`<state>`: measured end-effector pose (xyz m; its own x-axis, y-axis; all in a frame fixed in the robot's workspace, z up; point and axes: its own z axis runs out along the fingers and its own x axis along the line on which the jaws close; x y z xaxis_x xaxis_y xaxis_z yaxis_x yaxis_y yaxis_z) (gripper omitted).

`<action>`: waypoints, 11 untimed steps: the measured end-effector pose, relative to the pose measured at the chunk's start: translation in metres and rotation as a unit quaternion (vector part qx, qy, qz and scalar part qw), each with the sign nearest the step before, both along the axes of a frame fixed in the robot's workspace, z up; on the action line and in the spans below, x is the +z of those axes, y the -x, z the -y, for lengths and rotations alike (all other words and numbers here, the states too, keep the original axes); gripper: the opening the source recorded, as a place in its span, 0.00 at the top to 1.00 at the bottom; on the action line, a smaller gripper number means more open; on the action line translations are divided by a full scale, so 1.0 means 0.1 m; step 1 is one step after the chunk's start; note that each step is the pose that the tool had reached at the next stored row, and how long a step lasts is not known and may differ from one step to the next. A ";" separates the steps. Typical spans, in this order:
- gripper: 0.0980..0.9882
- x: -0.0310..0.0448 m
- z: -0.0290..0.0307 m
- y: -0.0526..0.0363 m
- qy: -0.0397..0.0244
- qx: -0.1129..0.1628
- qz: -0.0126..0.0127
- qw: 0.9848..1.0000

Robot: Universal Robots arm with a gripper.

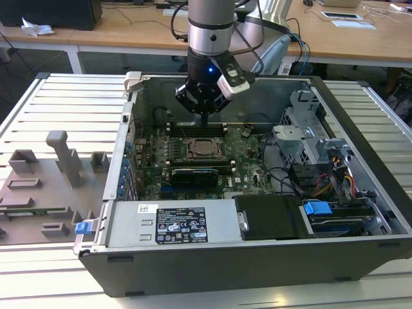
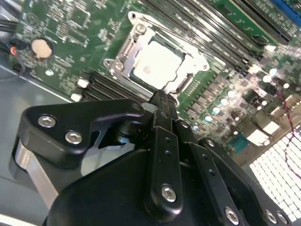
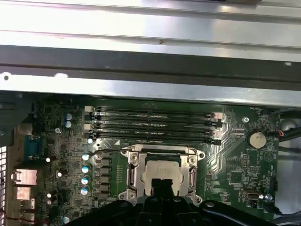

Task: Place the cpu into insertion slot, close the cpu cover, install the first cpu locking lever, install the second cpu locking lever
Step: 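Install the first cpu locking lever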

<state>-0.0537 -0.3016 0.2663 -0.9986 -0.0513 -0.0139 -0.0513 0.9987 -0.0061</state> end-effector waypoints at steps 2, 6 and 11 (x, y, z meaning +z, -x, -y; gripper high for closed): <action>0.99 0.000 0.000 0.107 0.000 0.000 0.001 1.000; 0.99 -0.001 -0.017 0.318 0.000 0.000 0.003 1.000; 0.99 -0.009 -0.044 0.558 0.000 0.000 0.004 1.000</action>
